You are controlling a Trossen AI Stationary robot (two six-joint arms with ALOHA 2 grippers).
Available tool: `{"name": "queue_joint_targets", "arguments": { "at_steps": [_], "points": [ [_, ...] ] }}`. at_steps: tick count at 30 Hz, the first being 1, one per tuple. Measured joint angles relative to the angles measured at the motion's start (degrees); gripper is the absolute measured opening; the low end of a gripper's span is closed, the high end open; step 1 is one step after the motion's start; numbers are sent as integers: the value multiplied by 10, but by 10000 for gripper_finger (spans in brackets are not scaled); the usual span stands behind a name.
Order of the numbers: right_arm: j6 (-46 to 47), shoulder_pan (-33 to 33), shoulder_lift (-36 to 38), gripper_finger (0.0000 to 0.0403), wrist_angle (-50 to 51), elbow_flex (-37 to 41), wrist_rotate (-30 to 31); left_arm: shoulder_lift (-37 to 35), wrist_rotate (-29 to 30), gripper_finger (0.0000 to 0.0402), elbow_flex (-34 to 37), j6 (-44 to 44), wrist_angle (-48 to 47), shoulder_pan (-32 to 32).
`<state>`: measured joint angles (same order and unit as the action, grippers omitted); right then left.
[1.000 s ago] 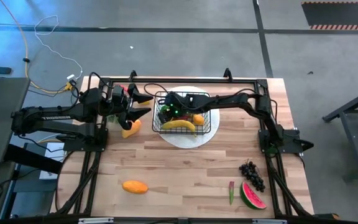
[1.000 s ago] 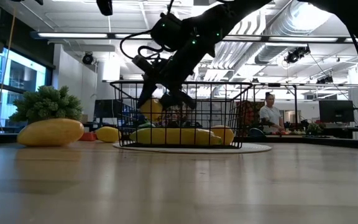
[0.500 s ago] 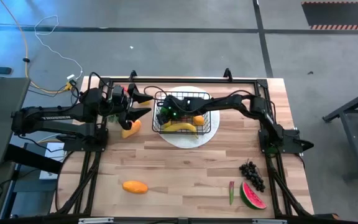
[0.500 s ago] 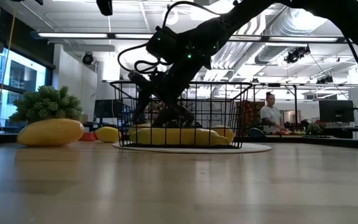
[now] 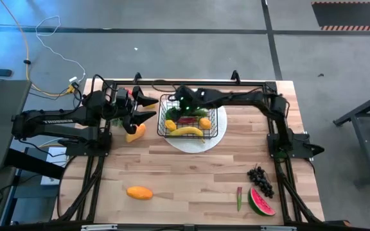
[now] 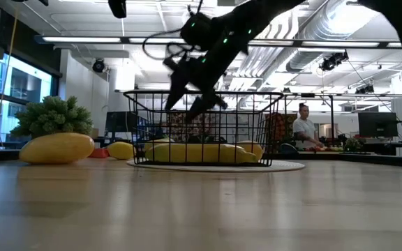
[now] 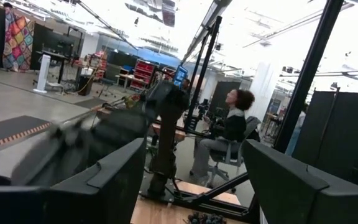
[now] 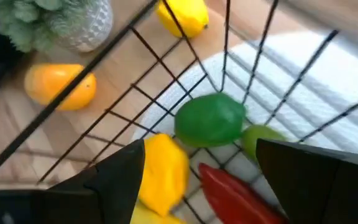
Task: Build produce basket
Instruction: Put the bottom yellow mango into the wire basket
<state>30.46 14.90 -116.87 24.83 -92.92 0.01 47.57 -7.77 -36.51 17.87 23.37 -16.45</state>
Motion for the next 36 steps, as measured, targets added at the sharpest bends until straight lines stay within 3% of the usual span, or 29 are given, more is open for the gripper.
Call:
{"name": "queue_joint_targets", "arguments": {
  "at_steps": [3,9,12,18,22,28,36],
  "points": [
    [-60,1,49,289,73,0,-4,0,0,259,0,0,0,0],
    [-170,-36,153,289,172,8,66,0,2,259,0,0,0,0],
    [-164,-46,227,289,106,92,68,0,7,259,0,0,0,0],
    [-53,-68,408,288,-186,369,54,0,9,259,0,0,-1,0],
    [17,-73,508,288,-322,473,61,0,12,259,0,0,-10,0],
    [35,-74,606,288,-401,541,88,0,14,259,0,9,-30,0],
    [43,-69,630,288,-428,543,115,0,14,259,0,5,-30,0]
  ]
}}
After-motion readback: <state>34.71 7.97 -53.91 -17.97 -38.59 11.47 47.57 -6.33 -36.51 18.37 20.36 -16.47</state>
